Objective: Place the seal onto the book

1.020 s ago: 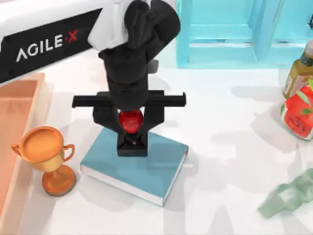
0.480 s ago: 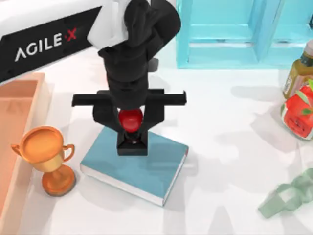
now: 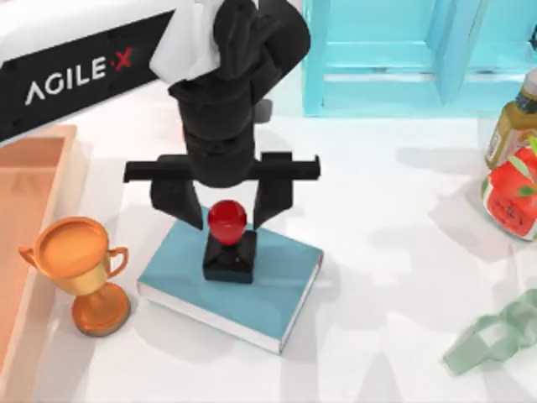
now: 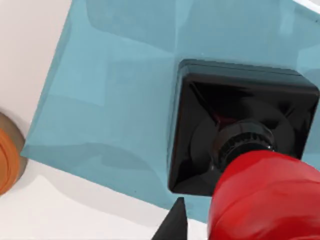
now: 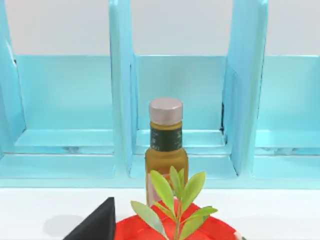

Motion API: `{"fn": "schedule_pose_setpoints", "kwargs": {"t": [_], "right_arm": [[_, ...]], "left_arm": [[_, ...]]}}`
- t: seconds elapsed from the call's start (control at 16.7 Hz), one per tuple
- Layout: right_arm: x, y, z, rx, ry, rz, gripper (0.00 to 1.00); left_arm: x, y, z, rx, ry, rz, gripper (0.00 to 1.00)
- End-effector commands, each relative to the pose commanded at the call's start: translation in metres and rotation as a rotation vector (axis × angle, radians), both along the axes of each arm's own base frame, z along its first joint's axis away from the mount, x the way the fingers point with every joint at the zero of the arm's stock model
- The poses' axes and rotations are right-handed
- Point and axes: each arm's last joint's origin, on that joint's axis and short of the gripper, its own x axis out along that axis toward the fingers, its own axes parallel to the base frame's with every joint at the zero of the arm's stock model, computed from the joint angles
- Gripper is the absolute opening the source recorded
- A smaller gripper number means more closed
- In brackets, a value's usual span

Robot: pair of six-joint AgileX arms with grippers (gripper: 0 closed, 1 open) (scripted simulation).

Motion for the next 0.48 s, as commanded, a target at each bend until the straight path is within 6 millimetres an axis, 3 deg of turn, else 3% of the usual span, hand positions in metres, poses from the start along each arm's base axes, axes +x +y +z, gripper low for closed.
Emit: {"fn": "schedule_pose_setpoints", "kwargs": {"t": [0.12, 0.48], "right_arm": [[0.0000, 0.0000, 0.0000, 0.000, 0.000, 0.000, 1.00], [0.0000, 0.0000, 0.0000, 0.000, 0.000, 0.000, 1.00]], "left_arm": [[0.0000, 0.0000, 0.0000, 0.000, 0.000, 0.000, 0.98], [0.0000, 0.0000, 0.0000, 0.000, 0.000, 0.000, 1.00]]}}
